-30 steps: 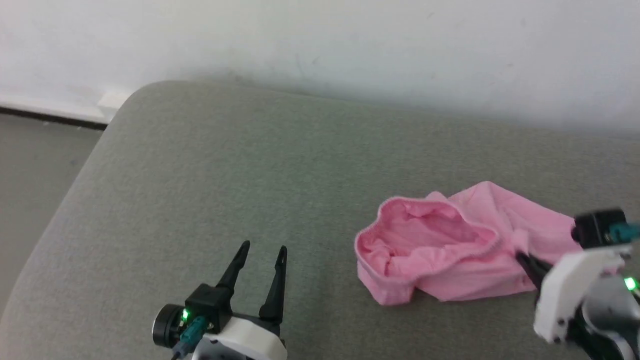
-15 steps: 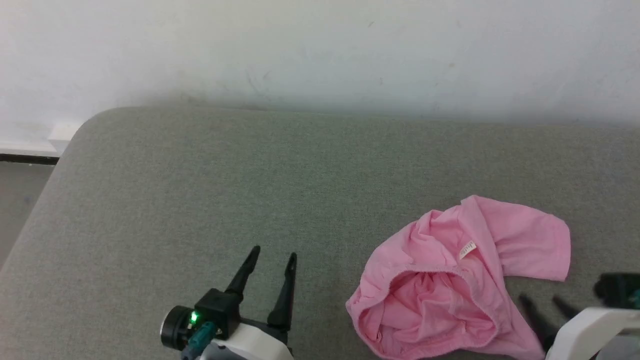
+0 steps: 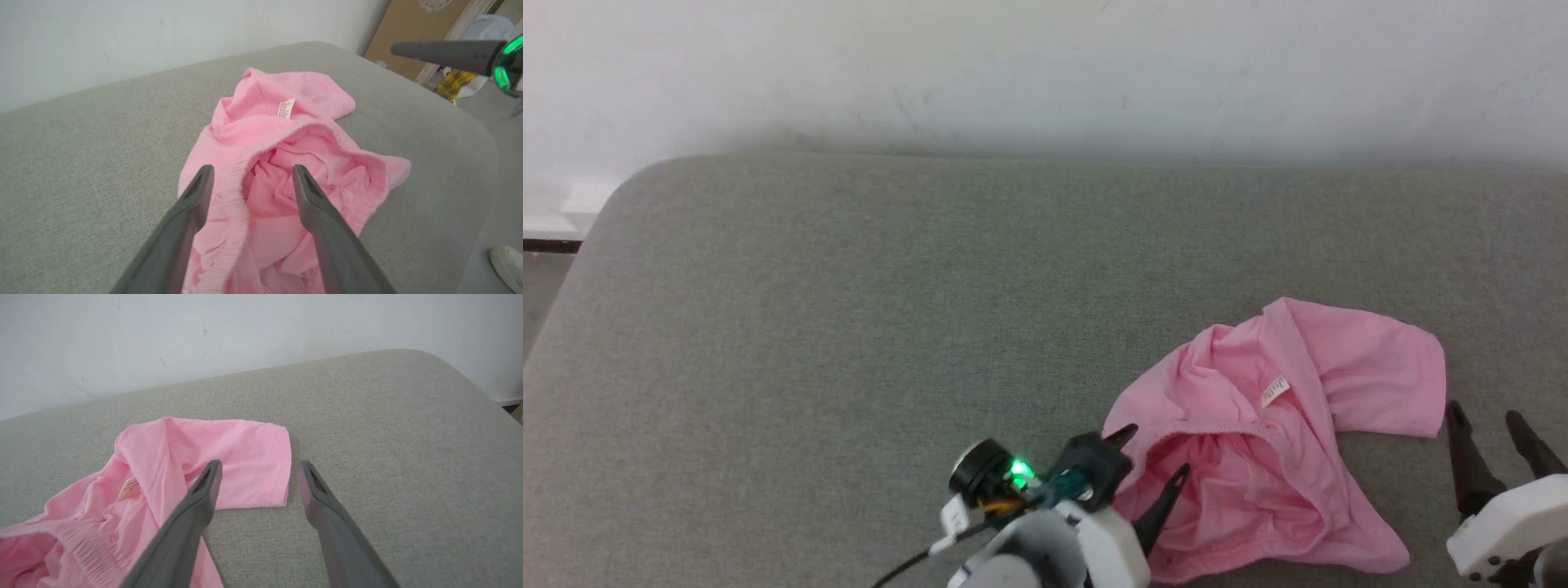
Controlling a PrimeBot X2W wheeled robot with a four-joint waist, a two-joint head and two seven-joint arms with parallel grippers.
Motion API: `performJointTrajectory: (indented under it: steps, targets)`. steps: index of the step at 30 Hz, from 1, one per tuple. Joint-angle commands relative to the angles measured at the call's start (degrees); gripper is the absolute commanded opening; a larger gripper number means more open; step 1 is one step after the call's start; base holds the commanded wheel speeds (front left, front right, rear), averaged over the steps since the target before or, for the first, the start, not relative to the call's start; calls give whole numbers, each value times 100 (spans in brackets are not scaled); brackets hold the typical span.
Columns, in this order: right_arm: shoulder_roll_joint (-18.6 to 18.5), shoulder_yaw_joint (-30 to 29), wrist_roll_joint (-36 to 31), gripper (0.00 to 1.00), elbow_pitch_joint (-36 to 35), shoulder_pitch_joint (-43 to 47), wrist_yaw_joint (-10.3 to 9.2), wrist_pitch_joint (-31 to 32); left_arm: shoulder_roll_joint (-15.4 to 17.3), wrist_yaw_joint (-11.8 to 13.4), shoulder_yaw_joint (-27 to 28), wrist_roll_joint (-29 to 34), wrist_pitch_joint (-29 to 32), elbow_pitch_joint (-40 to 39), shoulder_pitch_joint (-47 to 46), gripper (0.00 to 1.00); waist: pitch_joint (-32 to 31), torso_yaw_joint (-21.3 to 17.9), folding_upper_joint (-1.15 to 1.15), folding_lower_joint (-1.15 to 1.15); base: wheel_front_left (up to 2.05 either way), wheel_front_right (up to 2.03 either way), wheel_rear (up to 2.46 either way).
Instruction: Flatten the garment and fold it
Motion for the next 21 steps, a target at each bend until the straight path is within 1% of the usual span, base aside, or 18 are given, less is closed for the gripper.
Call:
performJointTrajectory:
  steps: [1, 4, 7, 11, 14, 15, 16, 17, 19, 20, 21]
  targets:
    - [33, 75, -6, 100, 74, -170, -5, -67, 3, -8, -178, 228, 431, 250, -446, 100, 187, -152, 0, 0, 0, 0, 0]
    - [46, 171, 15, 100, 158, -285, -5, -114, 2, -76, -356, 288, 739, 550, -877, 100, 330, -265, 0, 0, 0, 0, 0]
    - [52, 200, 49, 100, 217, -356, -5, -132, 2, -116, -484, 289, 833, 715, -1133, 100, 417, -331, 0, 0, 0, 0, 0]
    - [59, 238, 70, 100, 313, -458, -5, -190, 0, -165, -711, 173, 775, 943, -1516, 100, 556, -436, 0, 0, 0, 0, 0]
    - [63, 266, 87, 100, 385, -500, -5, -227, -1, -178, -858, -28, 667, 1038, -1688, 100, 619, -470, 0, 0, 0, 0, 0]
    - [64, 275, 94, 100, 405, -509, -5, -239, -1, -180, -895, -106, 635, 1069, -1732, 90, 632, -474, 0, 0, 0, 0, 0]
    - [65, 282, 101, 100, 422, -516, -5, -250, -1, -181, -924, -188, 605, 1104, -1770, 23, 643, -475, 0, 0, 0, 0, 0]
    - [66, 286, 104, 100, 436, -522, -5, -258, -1, -182, -940, -266, 555, 1133, -1806, 0, 651, -472, 0, 0, 0, 0, 0]
    - [67, 290, 106, 100, 455, -538, -5, -270, -2, -140, -924, -385, 423, 1186, -1877, 0, 658, -451, 0, 0, 0, 0, 0]
    - [68, 278, 102, 100, 464, -545, -5, -275, -2, -71, -835, -558, 218, 1185, -1907, 0, 633, -402, 0, 0, 0, 0, 0]
    - [68, 278, 102, 100, 464, -545, -5, -275, -2, -71, -835, -558, 218, 1185, -1907, 0, 633, -402, 0, 0, 0, 0, 0]
